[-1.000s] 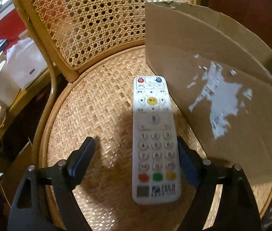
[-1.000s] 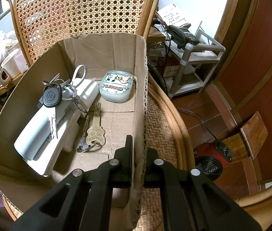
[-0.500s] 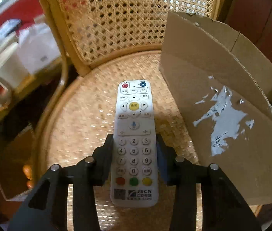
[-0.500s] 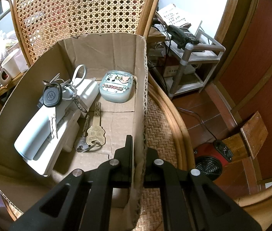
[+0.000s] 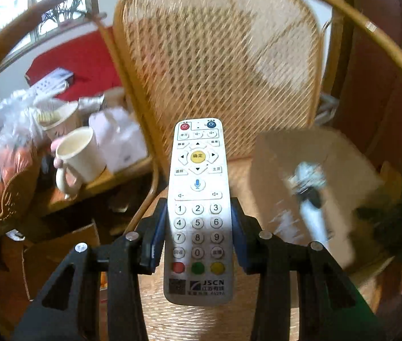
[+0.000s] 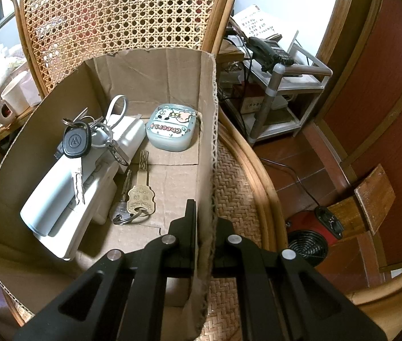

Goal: Organize rigid objects
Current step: 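Carry the JSCN remote into the box and open the left tool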

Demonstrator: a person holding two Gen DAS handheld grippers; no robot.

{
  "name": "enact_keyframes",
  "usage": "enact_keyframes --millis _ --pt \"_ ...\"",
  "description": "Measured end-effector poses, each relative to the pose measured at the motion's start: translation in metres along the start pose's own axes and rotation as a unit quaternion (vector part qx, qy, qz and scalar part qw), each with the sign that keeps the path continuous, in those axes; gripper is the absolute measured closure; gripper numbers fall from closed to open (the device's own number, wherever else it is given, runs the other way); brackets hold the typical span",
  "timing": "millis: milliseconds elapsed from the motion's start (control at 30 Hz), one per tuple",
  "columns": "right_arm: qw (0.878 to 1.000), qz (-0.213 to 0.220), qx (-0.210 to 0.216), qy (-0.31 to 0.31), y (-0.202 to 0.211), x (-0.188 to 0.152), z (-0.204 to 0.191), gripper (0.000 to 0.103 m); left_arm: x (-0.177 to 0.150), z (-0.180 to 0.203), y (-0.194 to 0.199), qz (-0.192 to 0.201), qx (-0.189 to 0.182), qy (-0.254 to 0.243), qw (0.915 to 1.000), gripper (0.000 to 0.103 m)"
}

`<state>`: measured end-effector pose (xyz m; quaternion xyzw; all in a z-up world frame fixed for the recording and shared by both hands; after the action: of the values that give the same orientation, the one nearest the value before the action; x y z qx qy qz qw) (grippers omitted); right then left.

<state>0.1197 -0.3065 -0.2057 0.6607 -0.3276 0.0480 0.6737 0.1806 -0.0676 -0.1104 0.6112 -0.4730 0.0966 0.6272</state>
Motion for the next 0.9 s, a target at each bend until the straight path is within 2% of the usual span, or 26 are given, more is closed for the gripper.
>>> enact_keyframes --millis 100,167,300,467,567,700,767,800,833,900 --pt "1.000 -0.001 0.000 -0.002 0.000 0.000 0.001 0.095 0.016 0.021 0.021 0.029 -0.018 -0.003 0.9994 0.063" --pt "1.000 -0.001 0.000 -0.002 0.000 -0.001 0.002 0.095 0.024 0.039 0.026 0.035 -0.032 -0.010 0.9988 0.063" --pt "1.000 -0.001 0.000 -0.002 0.000 -0.001 0.002 0.095 0.033 0.076 0.028 0.020 -0.057 -0.020 0.9980 0.063" --pt "1.000 -0.001 0.001 -0.001 0.000 -0.001 0.003 0.095 0.039 0.107 0.017 0.011 -0.069 -0.034 0.9970 0.063" --pt "1.000 -0.002 0.003 -0.001 0.001 -0.002 0.003 0.095 0.036 0.123 0.004 -0.011 -0.084 -0.034 0.9958 0.063" --pt "1.000 0.000 0.005 -0.002 0.001 -0.001 0.001 0.095 0.038 0.125 0.002 -0.008 -0.069 -0.040 0.9968 0.062" --pt "1.000 -0.001 0.008 -0.002 0.001 -0.002 0.000 0.095 0.040 0.120 0.006 0.001 -0.058 -0.041 0.9975 0.052" --pt "1.000 0.001 0.007 -0.001 0.001 -0.002 0.000 0.095 0.040 0.115 0.007 0.003 -0.052 -0.036 0.9980 0.039" --pt "1.000 0.000 0.007 -0.001 0.001 -0.002 -0.001 0.095 0.040 0.110 0.009 0.006 -0.046 -0.032 0.9984 0.033" --pt "1.000 -0.001 0.008 -0.002 0.000 -0.002 -0.002 0.095 0.039 0.100 0.013 0.011 -0.030 -0.027 0.9991 0.031"
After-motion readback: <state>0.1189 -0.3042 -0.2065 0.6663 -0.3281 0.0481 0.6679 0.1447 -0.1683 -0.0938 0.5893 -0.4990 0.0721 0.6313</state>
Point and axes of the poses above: each gripper's, at about its wrist camera, not at the fingertips, and y roughly against the way its jaws point, z to its right, x to its top, the point moved 9 cm from there along -y, roughly the way its jaws point, and after that the axes turned 12 degrees about -y, right-handed, at the moved point
